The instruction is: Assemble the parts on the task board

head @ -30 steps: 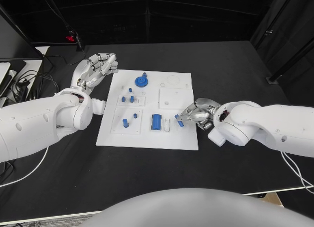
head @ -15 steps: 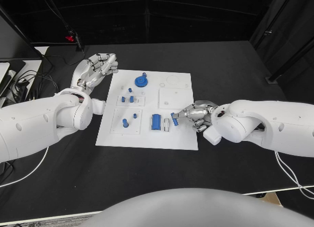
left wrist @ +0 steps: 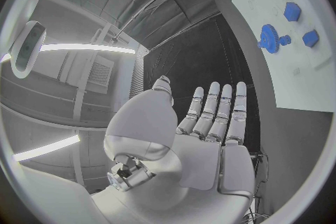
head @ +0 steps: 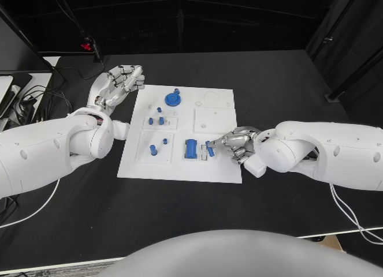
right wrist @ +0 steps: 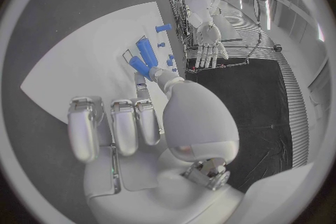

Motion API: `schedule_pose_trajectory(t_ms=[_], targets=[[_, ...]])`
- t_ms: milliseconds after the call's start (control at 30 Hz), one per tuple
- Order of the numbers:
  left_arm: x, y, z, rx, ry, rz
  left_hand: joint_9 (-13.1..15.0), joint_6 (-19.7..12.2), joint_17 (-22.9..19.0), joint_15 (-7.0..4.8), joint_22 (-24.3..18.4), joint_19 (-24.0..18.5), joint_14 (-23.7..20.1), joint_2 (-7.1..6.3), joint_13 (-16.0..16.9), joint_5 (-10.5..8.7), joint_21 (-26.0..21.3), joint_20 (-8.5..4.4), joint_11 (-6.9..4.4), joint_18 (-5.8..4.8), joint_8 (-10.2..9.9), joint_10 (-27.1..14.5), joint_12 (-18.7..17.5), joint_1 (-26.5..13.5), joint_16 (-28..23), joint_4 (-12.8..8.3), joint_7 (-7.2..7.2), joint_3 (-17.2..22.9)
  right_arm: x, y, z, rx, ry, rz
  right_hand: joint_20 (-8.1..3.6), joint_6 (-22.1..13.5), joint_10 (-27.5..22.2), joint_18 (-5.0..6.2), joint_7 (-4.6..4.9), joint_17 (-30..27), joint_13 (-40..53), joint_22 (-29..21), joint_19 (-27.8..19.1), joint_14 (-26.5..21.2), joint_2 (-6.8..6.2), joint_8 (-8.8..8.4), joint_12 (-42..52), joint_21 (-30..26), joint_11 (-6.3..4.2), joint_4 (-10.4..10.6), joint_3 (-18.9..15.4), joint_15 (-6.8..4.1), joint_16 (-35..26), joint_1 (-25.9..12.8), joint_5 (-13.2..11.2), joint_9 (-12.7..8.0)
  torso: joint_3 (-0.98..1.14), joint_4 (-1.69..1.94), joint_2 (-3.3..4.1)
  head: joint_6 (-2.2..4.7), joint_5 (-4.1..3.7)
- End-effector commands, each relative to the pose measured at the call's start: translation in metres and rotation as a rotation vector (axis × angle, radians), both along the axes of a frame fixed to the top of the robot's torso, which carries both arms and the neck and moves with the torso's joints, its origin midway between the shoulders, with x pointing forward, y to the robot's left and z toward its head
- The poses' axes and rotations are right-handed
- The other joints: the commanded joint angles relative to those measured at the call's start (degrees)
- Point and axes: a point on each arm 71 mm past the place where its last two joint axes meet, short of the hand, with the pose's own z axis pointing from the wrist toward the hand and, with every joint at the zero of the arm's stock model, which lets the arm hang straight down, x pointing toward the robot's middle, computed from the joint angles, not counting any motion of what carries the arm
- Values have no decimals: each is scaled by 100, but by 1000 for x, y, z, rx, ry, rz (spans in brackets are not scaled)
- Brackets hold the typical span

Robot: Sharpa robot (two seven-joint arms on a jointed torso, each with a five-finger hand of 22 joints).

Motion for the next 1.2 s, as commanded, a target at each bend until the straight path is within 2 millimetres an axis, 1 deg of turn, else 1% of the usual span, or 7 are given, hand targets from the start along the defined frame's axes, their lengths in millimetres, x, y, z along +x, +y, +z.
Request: schedule_pose_trajectory(t_ms=[33,367,600,800,933,1200], targets=[[0,-2,1,-7,-5,-11,-9,-28,-6,-13,-10,-36,-45,12,-5,28,39,-2,-8,-43,29,-6,25,42,36,11,782,-29,-1,2,-1,6,35,4,-15,36,596,-42,2,1509,1505,1510,587,596,-13,-37,-31,18,-24,7,-27,-29,14,9,29,2,-1,0,-2,-1,-7],[0,-1,1,-7,-6,-9,-9,-28,-6,-13,-10,-36,-45,12,-5,28,39,-2,-8,-43,29,-6,25,42,36,11,782,-29,-2,3,-3,-21,52,0,-17,41,596,-42,5,1509,1505,1510,587,596,-13,-51,-31,18,-25,11,-41,-31,14,1,26,1,1,-5,-3,-1,1],[0,-2,2,-7,-6,-10,-9,-28,-6,-13,-10,-36,-45,12,-5,28,39,-2,-8,-43,29,-6,25,42,36,11,782,-29,-1,5,-3,-31,51,0,-18,45,596,-42,7,1509,1505,1510,587,596,-10,-59,-31,18,-24,14,-48,-32,14,-3,22,1,-1,-3,-2,-1,-7],[0,-2,2,-7,-7,-10,-9,-28,-6,-13,-10,-36,-45,12,-5,28,39,-2,-8,-43,29,-6,25,42,36,11,782,-29,-1,5,-4,-44,59,-1,-20,40,596,-42,8,1509,1505,1510,587,596,-12,-77,-31,18,-23,16,-60,-32,14,-9,17,-2,2,3,-2,-1,-11],[0,-2,2,-7,-7,-11,-9,-29,-8,-13,-10,-36,-46,14,-5,29,39,-2,-8,-43,30,-5,26,43,38,10,782,-30,0,6,-4,-56,60,-4,-20,40,596,-42,9,1509,1505,1510,587,596,-12,-83,-31,18,-23,17,-65,-32,14,-12,14,-3,-1,-4,-4,-1,-11],[0,-2,2,-8,-6,-11,-10,-31,-16,-14,-11,-38,-47,19,-6,35,40,-2,-9,-43,32,-3,32,50,44,9,781,-34,0,9,-5,-82,50,-12,-21,60,596,-42,14,1509,1505,1510,587,596,-3,-123,-31,18,-19,38,-107,-31,14,-42,-30,-3,-1,-5,-3,-1,-15]])
